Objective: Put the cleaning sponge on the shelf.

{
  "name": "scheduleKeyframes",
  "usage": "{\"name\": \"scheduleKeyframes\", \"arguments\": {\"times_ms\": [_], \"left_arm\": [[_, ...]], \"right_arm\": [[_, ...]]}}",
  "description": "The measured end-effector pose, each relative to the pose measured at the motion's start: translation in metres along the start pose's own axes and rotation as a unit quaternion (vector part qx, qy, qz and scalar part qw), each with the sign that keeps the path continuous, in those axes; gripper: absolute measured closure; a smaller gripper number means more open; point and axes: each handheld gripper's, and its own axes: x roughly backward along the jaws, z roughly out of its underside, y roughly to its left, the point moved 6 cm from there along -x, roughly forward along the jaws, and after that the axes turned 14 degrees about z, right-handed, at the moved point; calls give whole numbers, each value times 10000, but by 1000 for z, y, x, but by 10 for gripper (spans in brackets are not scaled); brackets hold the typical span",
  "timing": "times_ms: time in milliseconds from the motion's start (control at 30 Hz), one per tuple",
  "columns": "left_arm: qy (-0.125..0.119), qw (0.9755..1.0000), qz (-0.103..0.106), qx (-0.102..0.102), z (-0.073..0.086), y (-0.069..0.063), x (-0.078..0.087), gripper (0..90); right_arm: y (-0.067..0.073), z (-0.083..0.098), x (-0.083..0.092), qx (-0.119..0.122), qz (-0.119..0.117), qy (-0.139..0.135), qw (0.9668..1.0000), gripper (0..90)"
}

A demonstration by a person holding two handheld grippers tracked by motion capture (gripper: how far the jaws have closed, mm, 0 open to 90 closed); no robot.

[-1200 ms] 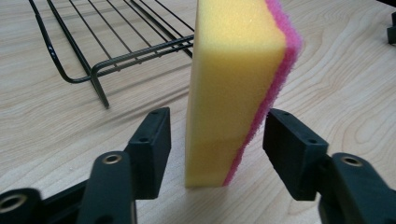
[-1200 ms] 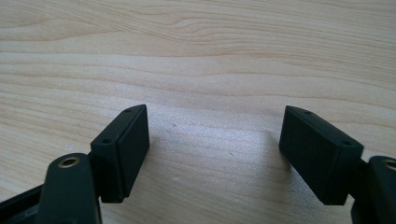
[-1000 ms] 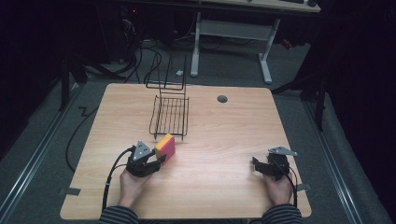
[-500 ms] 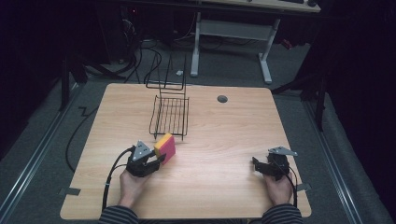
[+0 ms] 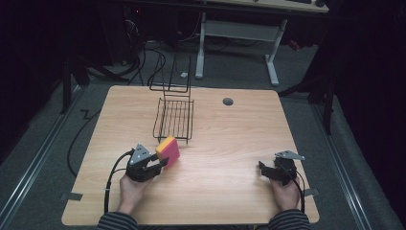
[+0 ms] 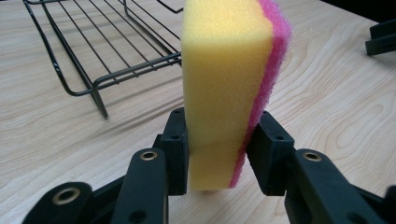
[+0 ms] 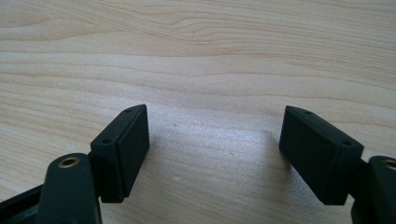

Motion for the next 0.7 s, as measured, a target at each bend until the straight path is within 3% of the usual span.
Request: {"name": "scheduleKeyframes", "arguments": {"times_ms": [700], "left_arm": [[-123,9998,-43,-119,-33,6,26,622]], "right_arm": [[0,0,0,2,4,14,10000,245]]}}
